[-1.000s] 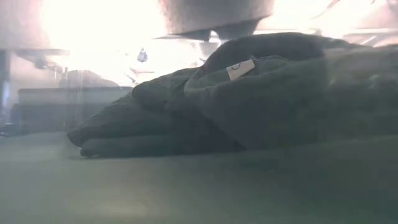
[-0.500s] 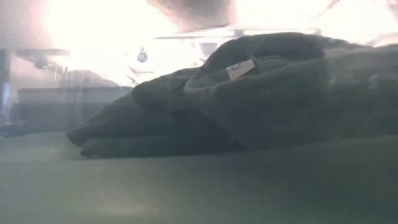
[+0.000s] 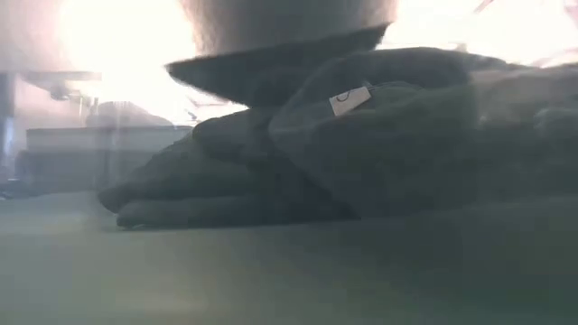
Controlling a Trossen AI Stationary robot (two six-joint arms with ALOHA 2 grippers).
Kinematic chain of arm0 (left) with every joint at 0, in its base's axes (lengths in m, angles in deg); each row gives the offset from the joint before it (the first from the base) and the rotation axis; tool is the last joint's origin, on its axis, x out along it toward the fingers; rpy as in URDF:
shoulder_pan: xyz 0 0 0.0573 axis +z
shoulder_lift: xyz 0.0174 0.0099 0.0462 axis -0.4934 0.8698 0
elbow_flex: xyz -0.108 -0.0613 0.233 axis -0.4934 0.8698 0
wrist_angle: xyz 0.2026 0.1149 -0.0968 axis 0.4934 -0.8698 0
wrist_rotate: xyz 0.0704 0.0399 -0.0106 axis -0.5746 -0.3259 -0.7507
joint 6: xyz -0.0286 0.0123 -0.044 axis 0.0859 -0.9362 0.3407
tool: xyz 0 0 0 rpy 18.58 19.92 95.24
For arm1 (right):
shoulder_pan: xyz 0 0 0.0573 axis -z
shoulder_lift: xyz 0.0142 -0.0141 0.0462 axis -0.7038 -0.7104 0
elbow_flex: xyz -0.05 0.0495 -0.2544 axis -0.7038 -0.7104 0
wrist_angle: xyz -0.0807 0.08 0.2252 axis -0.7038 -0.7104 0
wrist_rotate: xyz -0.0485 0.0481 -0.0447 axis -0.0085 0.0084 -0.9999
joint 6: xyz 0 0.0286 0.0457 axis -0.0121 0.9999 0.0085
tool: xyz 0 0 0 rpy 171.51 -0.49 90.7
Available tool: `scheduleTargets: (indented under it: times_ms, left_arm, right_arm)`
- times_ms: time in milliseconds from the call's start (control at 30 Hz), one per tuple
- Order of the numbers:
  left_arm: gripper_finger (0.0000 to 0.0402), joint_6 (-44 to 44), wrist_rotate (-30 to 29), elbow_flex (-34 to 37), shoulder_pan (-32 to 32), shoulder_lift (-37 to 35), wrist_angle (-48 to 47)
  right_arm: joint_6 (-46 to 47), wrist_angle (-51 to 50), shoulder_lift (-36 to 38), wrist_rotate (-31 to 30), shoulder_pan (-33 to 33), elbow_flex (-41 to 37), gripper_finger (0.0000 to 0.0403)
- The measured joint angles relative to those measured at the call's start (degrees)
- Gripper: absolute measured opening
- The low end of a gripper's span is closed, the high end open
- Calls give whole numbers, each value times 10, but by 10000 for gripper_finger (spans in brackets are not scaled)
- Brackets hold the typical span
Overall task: Sort clothes
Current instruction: Put the black shirt into the transparent laundry bin
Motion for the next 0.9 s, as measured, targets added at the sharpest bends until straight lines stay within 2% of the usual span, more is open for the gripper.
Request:
scheduleTargets:
  times_ms: [300,900]
  left_arm:
    - [0,12,-82,0,0,-32,-78]
    - [0,9,-178,0,0,-81,-85]
  right_arm:
    - [27,-44,-1,9,-32,0,12]
    - [42,-87,-26,-4,-117,0,12]
